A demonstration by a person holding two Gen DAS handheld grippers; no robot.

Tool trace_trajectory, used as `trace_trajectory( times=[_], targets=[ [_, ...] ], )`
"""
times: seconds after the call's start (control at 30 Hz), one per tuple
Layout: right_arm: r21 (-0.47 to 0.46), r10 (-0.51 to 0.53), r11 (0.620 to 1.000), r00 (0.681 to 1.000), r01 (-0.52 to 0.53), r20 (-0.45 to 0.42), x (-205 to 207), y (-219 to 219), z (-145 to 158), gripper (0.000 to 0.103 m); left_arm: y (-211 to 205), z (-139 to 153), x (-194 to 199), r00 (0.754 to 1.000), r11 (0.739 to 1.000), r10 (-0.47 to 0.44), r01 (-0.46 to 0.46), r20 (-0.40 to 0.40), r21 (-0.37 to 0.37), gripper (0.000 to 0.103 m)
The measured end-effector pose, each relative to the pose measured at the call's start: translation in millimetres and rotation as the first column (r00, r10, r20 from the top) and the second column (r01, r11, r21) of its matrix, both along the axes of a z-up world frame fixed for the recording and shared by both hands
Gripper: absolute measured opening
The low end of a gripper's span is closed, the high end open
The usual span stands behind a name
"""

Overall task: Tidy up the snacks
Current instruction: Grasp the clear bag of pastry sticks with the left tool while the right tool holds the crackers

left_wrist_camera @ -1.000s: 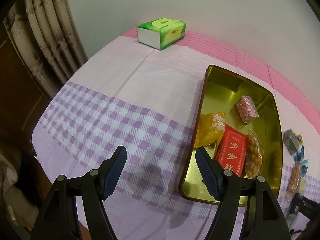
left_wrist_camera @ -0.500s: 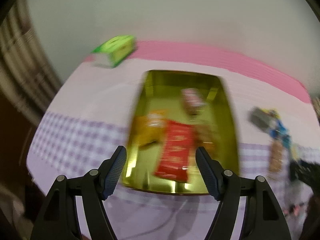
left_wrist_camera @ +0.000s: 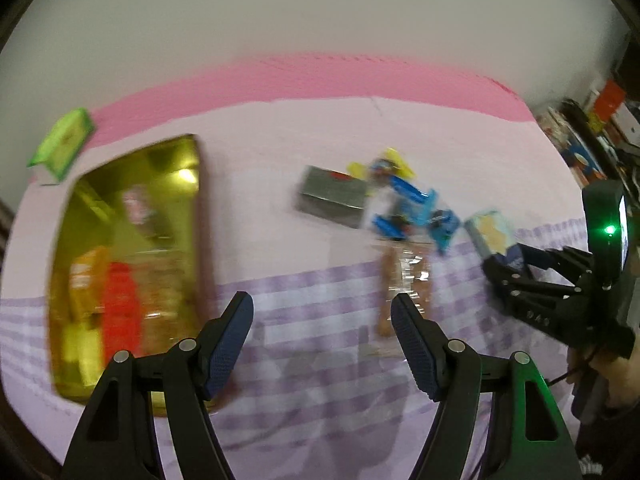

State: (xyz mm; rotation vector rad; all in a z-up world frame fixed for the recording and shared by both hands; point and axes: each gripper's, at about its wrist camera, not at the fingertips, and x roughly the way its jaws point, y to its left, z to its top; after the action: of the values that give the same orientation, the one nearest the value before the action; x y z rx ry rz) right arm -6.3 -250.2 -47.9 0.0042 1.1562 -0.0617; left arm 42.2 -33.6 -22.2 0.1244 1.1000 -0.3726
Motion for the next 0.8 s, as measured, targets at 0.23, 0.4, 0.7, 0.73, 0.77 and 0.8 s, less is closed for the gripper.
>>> trace_trajectory(
  times=[0.23,0.4,0.7,0.73,0.77,0.8],
  targets=[
    [0.006,0.019,1.0,1.0,-0.019,0.01,-4.1,-8.6,-1.1,0.047,-44.1,-27.6,9.8,0.997,0.999,-0.045,0.045,-0.069,-0.011,0.072],
    [0.012,0.018,1.0,1.0,-0.018,0.009,-3.6,-9.4,-1.1,0.048,-66.9,-35.7,17.0,0.996,0.997,-0.063,0.065,-0.071,0.029,0.072],
    [0.013,0.019,1.0,1.0,-0.019,0.01,-3.5,-8.9,-1.5,0.05,-80.3,-55.7,34.1,0.993,0.998,-0.038,0.044,-0.113,0.046,0.055],
    [0.014,0.018,1.0,1.0,-0.018,0.01,-4.0,-9.1,-1.7,0.051,-81.6,-57.4,34.3,0.993,0.998,-0.039,0.045,-0.114,0.049,0.054],
    [0.014,0.017,1.0,1.0,-0.017,0.01,-4.0,-9.2,-1.7,0.051,-82.4,-57.9,33.7,0.993,0.998,-0.039,0.045,-0.108,0.052,0.053],
    [0.013,0.017,1.0,1.0,-0.018,0.01,-4.0,-9.2,-1.6,0.051,-83.9,-57.9,32.9,0.993,0.997,-0.046,0.051,-0.104,0.051,0.05]
  ],
)
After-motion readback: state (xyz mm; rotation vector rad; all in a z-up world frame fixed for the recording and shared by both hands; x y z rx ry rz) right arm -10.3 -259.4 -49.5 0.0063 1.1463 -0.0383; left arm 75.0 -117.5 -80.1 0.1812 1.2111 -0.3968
